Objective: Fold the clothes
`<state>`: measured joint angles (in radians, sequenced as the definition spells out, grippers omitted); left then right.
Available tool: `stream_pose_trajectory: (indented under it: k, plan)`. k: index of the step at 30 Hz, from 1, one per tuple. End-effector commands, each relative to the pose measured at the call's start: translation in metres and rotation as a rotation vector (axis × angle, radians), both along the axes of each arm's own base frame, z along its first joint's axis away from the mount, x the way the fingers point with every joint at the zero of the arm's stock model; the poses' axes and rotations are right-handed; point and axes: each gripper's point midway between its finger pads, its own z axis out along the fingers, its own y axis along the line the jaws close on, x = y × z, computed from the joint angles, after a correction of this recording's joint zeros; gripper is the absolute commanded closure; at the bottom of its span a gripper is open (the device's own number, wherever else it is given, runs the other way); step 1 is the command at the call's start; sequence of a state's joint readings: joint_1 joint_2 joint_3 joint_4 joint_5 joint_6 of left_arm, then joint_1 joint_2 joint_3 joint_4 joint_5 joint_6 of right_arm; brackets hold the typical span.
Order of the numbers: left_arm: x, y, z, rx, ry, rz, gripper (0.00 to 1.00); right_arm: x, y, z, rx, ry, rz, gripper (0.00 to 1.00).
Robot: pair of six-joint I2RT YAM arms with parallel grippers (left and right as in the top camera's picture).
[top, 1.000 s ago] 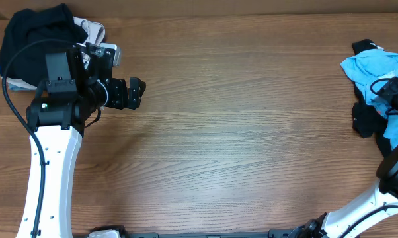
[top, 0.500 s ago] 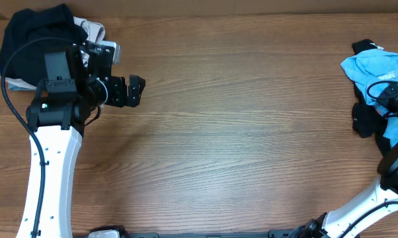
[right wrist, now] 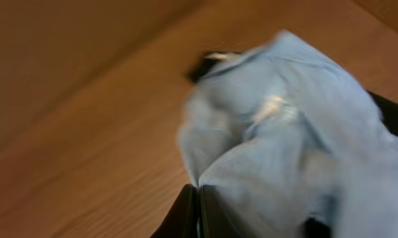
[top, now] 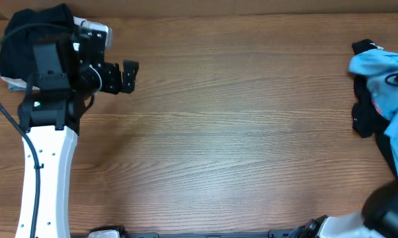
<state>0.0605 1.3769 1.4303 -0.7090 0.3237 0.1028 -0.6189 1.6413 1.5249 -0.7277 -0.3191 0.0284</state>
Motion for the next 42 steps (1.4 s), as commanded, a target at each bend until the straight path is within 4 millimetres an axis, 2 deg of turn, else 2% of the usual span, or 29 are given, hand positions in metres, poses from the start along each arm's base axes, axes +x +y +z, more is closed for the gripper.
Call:
stream_pose_trajectory:
  k: [1,6,9,14,16,18,20,21,24,26,30,32,35,36,39,42]
  plan:
    - [0.005,0.005,0.033,0.004,-0.073,0.029,0.0,0.002,0.082,0.052,0.072,-0.116,0.22,0.96]
    - [0.005,0.017,0.054,0.004,-0.108,0.062,0.0,-0.011,0.206,0.071,0.138,-0.097,0.499,0.96]
    - [0.004,0.031,0.055,0.005,-0.107,0.097,0.0,-0.023,0.29,0.068,0.169,-0.056,0.703,0.96]
    - [0.001,0.06,0.051,0.007,-0.088,0.169,0.0,-0.055,0.408,0.056,0.21,0.011,0.975,0.96]
    - [-0.001,0.071,0.05,0.008,-0.081,0.196,0.0,-0.072,0.447,0.047,0.212,0.049,1.059,0.96]
    - [-0.003,0.08,0.048,0.013,-0.073,0.215,0.0,-0.088,0.477,0.038,0.216,0.084,1.126,0.94]
    - [-0.005,0.086,0.046,0.029,-0.066,0.219,0.0,-0.104,0.499,0.03,0.213,0.114,1.189,0.77]
    - [-0.006,0.087,0.045,0.038,-0.063,0.217,0.0,-0.11,0.506,0.028,0.213,0.125,1.211,0.73]
    - [-0.007,0.087,0.043,0.066,-0.061,0.197,0.0,-0.115,0.508,0.028,0.216,0.136,1.218,0.59]
    - [-0.007,0.086,0.043,0.068,-0.062,0.193,0.0,-0.108,0.495,0.031,0.22,0.13,1.179,0.54]
    - [-0.006,0.076,0.043,0.057,-0.062,0.16,0.0,-0.082,0.442,0.029,0.21,0.158,1.006,0.47]
    - [-0.007,0.057,0.042,0.05,-0.061,0.088,0.0,-0.072,0.408,0.019,0.193,0.206,0.898,0.46]
    - [-0.007,0.016,0.036,0.043,-0.046,-0.045,0.0,-0.065,0.353,0.001,0.142,0.299,0.723,0.43]
    - [-0.007,-0.002,0.031,0.052,-0.033,-0.1,0.0,-0.063,0.338,-0.002,0.13,0.313,0.674,0.37]
    - [-0.007,-0.057,0.012,0.065,0.008,-0.253,0.0,-0.05,0.296,-0.002,0.144,0.302,0.549,0.24]
    - [-0.007,-0.117,-0.017,0.094,0.057,-0.42,0.0,-0.04,0.251,0.0,0.18,0.278,0.406,0.21]
